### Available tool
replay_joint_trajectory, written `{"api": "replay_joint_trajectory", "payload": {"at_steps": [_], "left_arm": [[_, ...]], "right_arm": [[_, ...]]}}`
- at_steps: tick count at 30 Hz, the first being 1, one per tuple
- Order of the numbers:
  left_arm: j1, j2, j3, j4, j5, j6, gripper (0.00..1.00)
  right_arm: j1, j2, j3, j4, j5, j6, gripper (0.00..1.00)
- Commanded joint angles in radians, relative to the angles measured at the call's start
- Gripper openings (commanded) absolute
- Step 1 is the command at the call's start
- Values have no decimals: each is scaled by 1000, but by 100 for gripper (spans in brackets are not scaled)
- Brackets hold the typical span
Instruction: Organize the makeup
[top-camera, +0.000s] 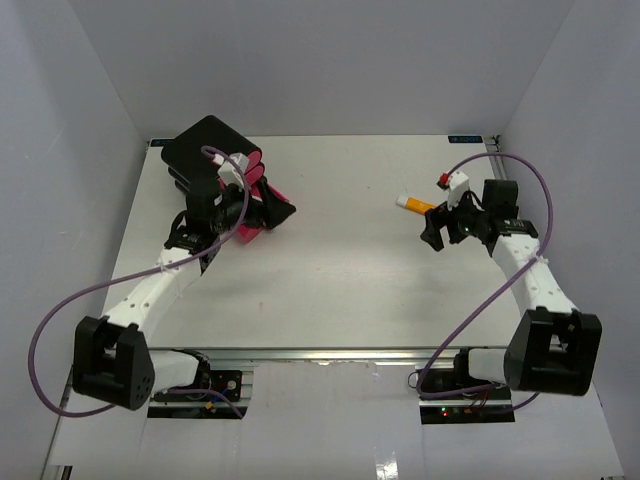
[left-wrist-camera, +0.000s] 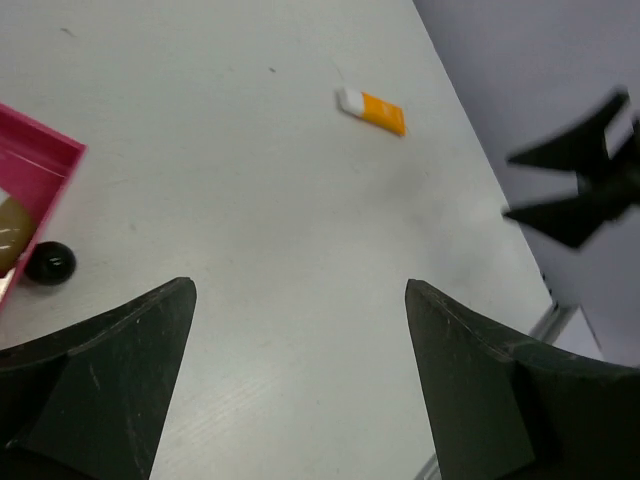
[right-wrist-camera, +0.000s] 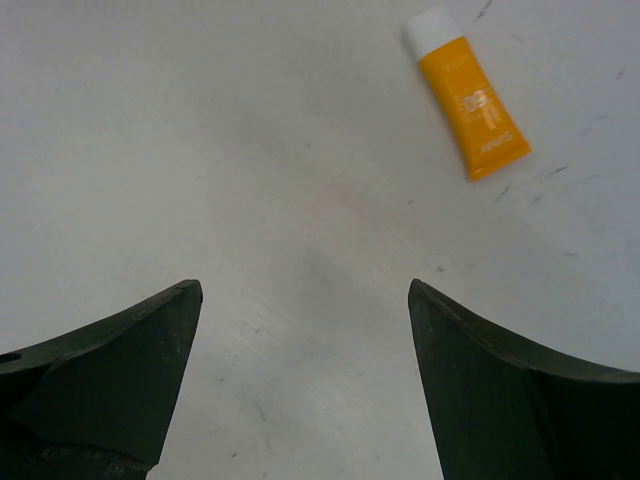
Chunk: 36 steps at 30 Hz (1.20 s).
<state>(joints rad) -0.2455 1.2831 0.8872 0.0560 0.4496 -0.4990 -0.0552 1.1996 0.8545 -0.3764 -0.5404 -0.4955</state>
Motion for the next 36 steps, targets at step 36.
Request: {"api": "replay_joint_trajectory", "payload": {"at_steps": [36], "left_arm": [[-64, -502, -173, -114, -95, 259, 98]], "right_arm": [[153, 1061, 989, -416, 348, -451, 80]]}}
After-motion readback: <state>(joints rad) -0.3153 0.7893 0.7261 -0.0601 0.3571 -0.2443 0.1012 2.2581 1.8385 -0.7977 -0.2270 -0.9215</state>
